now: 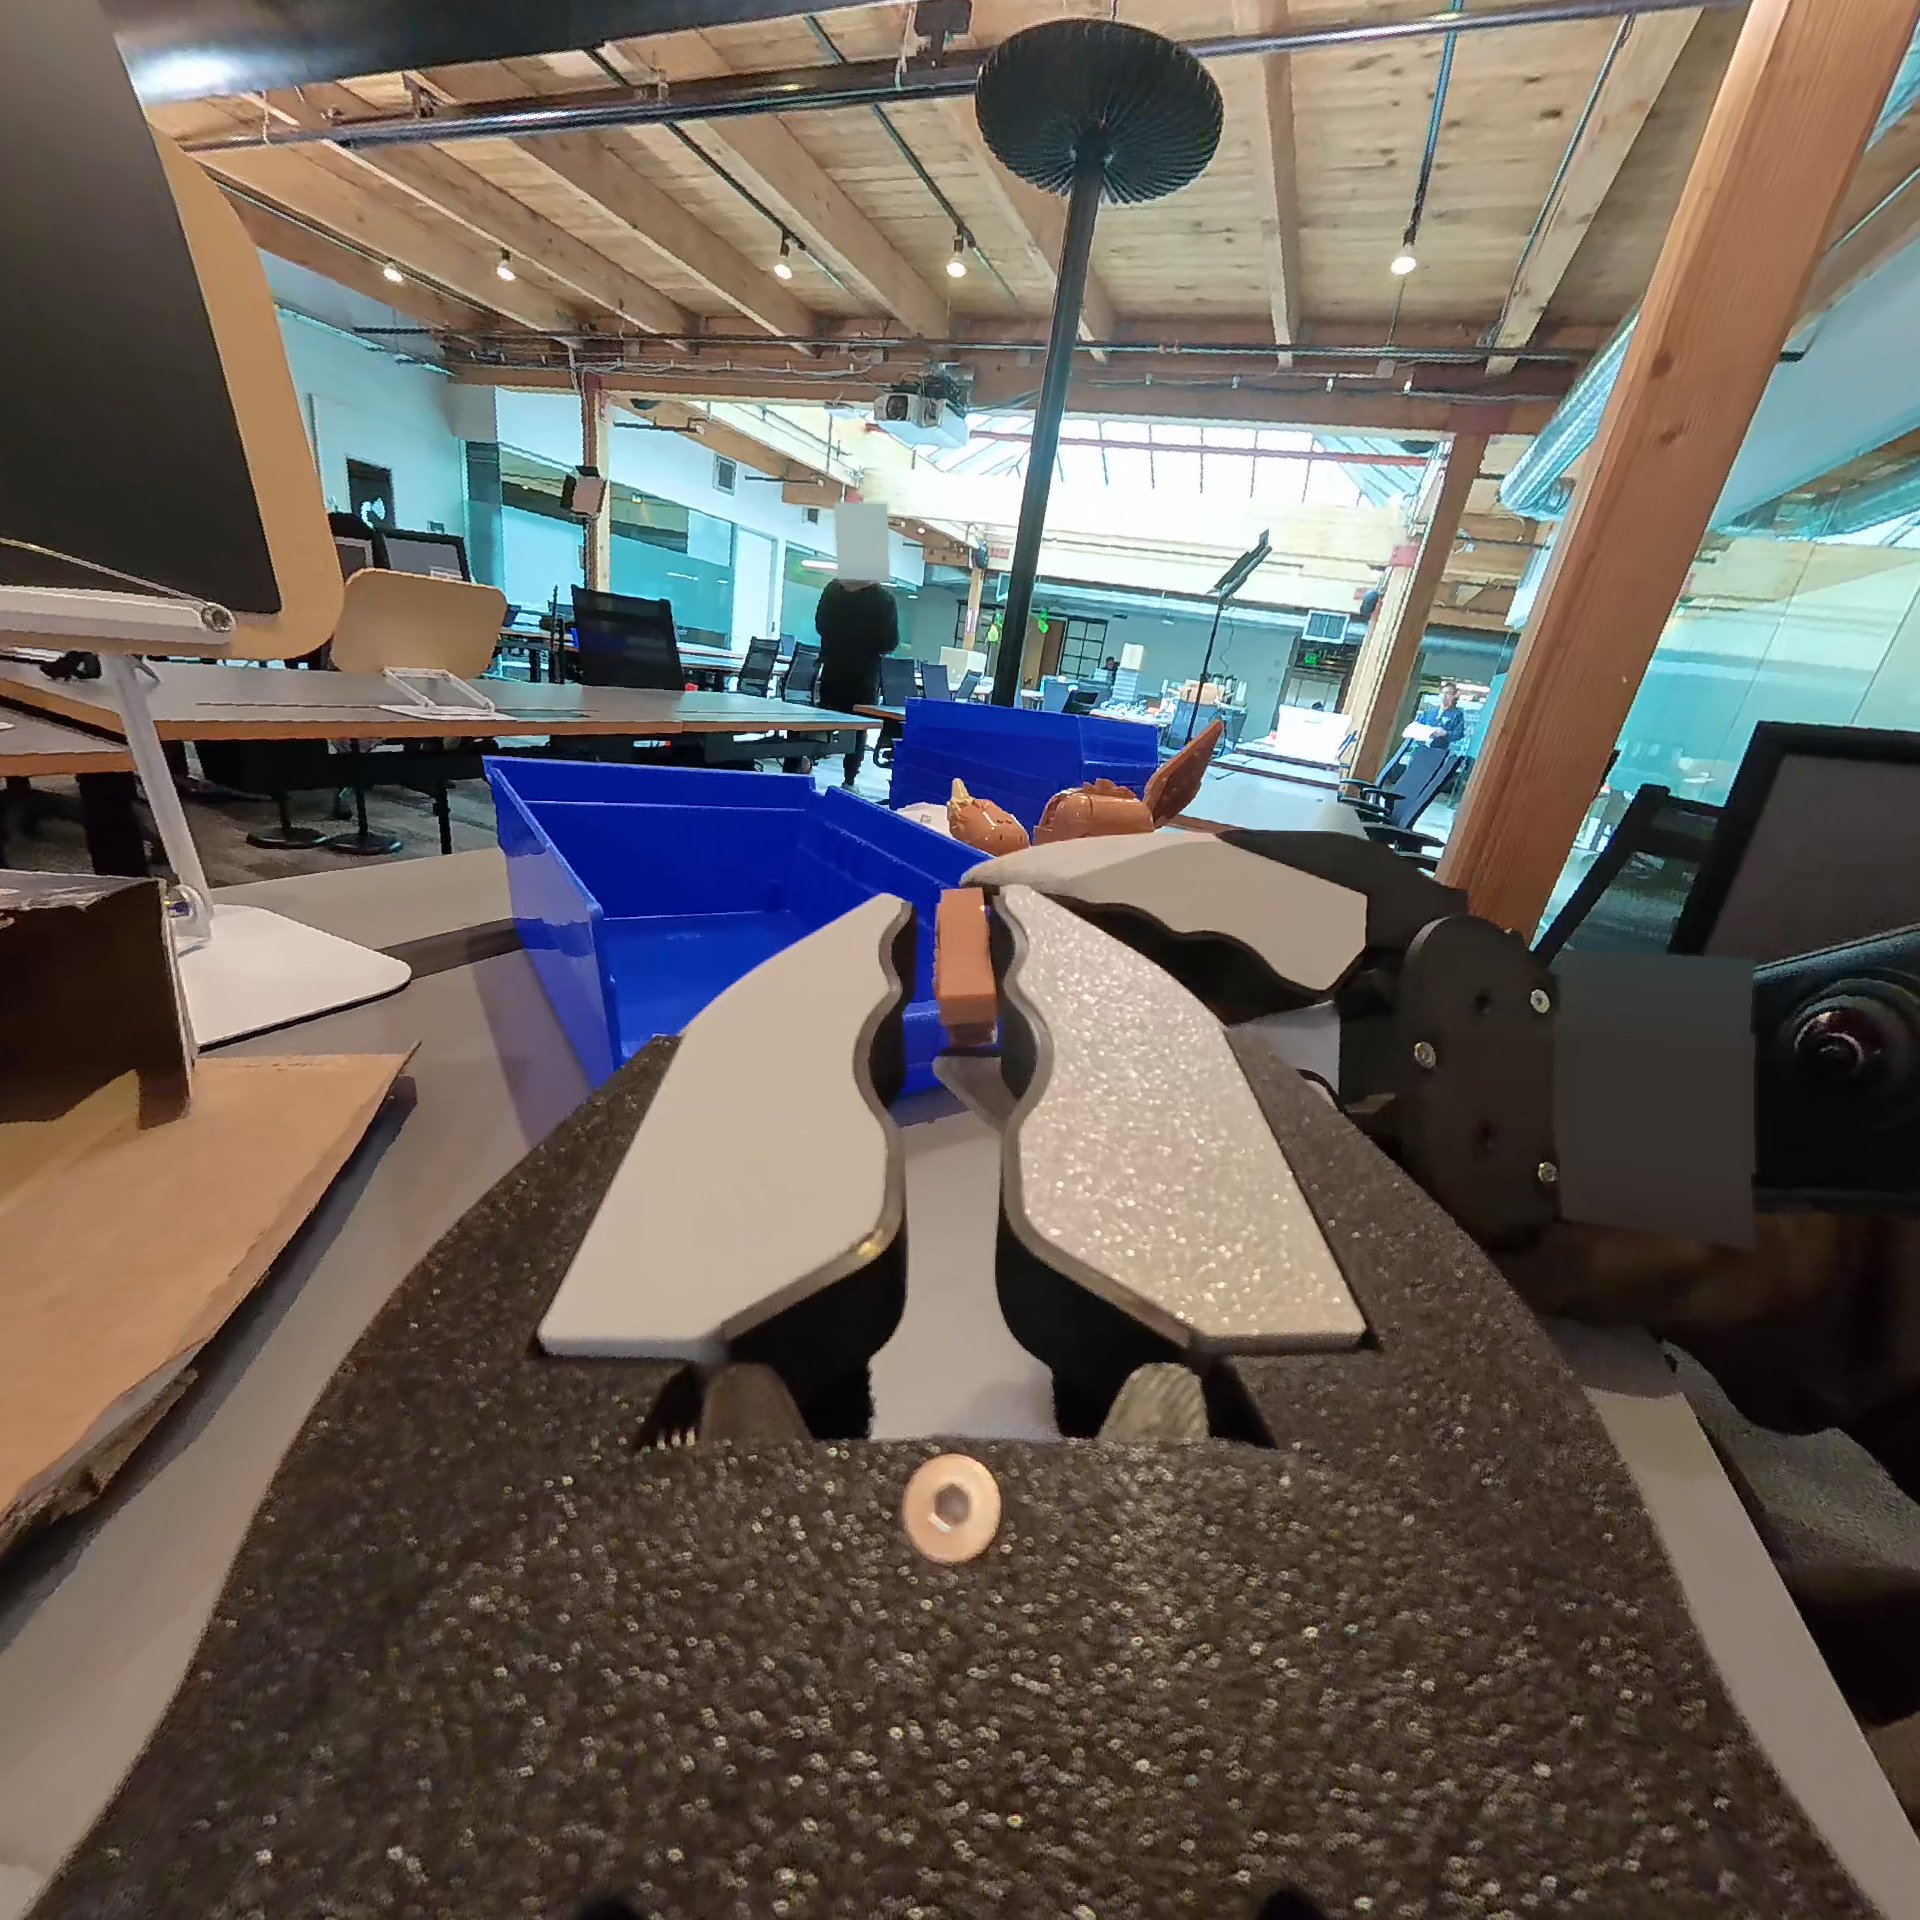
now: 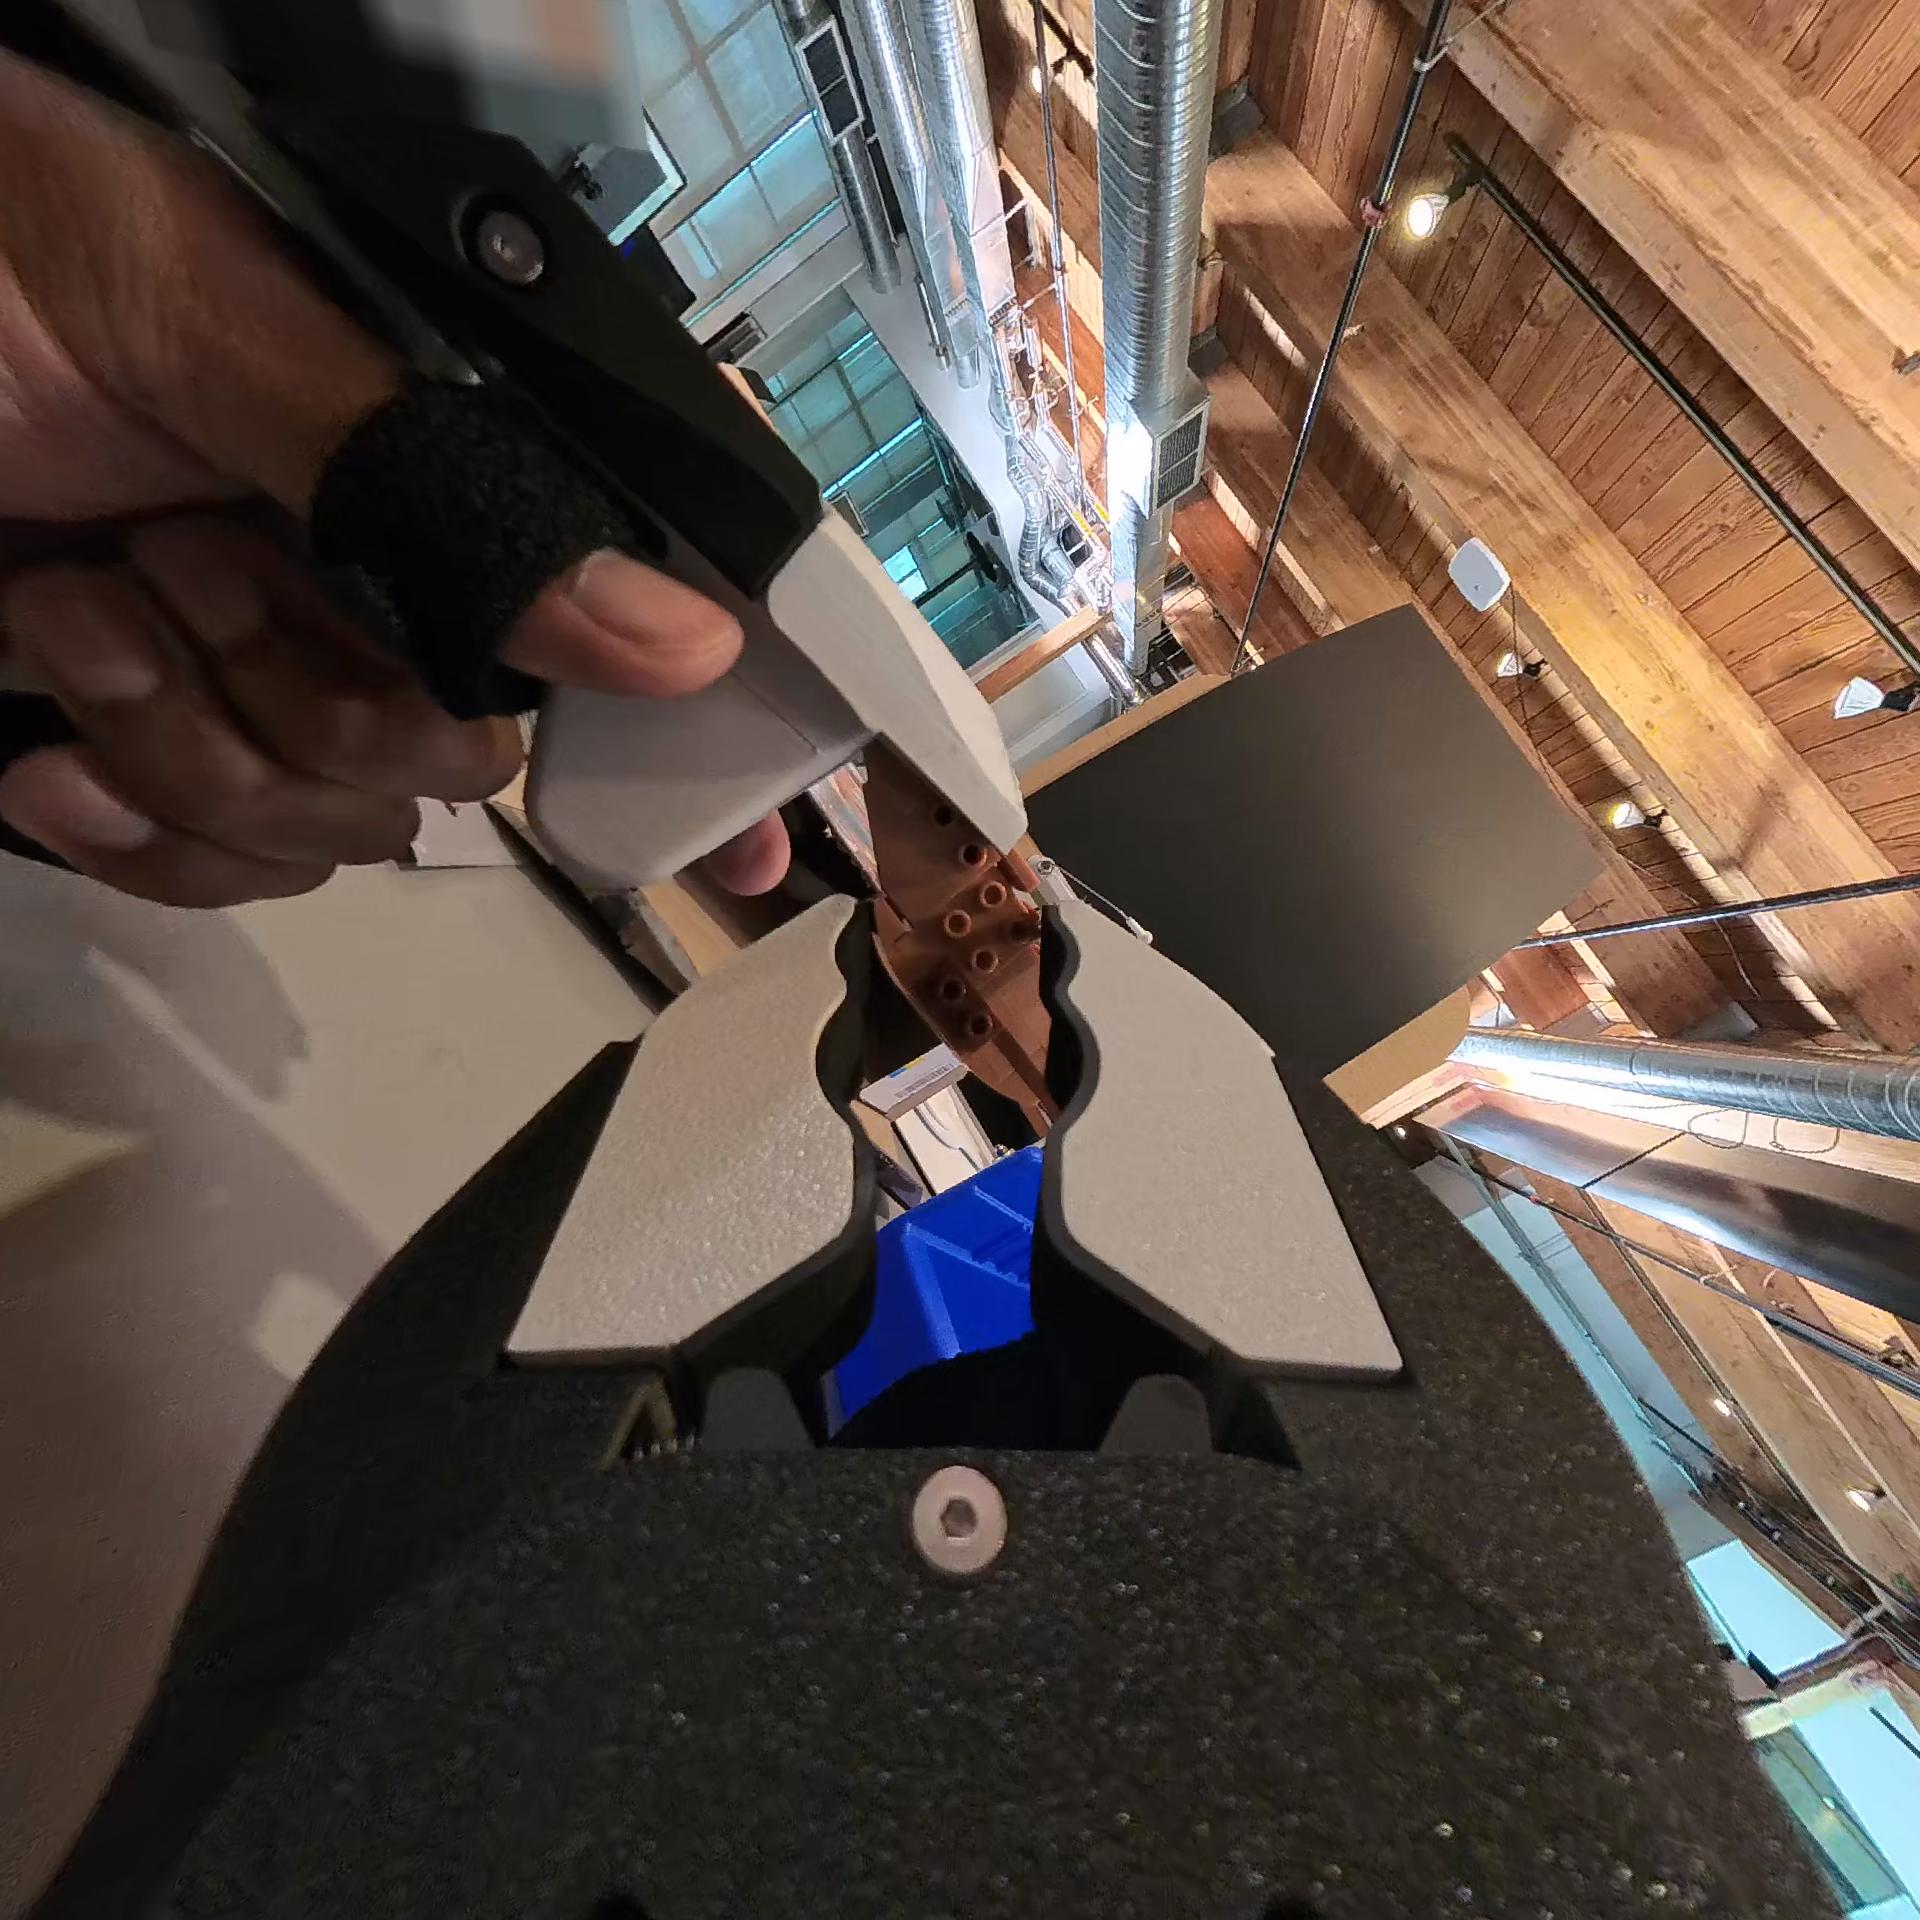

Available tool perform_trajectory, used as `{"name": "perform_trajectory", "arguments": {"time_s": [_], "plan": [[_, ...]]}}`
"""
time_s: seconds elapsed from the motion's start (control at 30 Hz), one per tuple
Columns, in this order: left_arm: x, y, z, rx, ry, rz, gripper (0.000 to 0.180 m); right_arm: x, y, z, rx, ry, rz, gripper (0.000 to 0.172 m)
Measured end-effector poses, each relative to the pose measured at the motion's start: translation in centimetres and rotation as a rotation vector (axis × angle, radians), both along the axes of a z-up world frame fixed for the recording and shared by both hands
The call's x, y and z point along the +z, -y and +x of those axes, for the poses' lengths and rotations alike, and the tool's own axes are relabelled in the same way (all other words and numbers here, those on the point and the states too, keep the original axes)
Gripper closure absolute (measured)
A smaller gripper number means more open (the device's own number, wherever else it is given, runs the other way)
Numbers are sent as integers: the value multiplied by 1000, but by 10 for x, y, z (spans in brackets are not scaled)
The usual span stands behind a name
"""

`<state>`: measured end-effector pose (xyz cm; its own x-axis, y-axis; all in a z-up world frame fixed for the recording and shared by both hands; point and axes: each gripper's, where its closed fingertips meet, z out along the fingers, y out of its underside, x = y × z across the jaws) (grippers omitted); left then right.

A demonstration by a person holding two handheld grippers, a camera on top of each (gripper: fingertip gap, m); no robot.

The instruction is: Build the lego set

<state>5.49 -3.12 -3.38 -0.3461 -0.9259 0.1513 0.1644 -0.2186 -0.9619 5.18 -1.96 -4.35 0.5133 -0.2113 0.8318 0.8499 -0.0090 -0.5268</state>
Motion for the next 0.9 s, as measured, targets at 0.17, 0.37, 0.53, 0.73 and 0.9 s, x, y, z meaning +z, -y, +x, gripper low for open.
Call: {"name": "perform_trajectory", "arguments": {"time_s": [0.17,0.37,0.53,0.73,0.9], "plan": [[-1,0,1,-10,-26,9,167,0,0,0,-3,10,1,142],[-2,0,1,-16,-57,34,165,1,1,0,-5,24,7,142],[-2,1,0,-50,-82,15,164,1,2,-2,-7,42,15,142],[-3,1,-1,-93,-120,-4,164,1,2,-3,-7,55,14,142],[-3,-1,-2,-70,-131,54,161,2,3,-6,-6,70,23,142]]}}
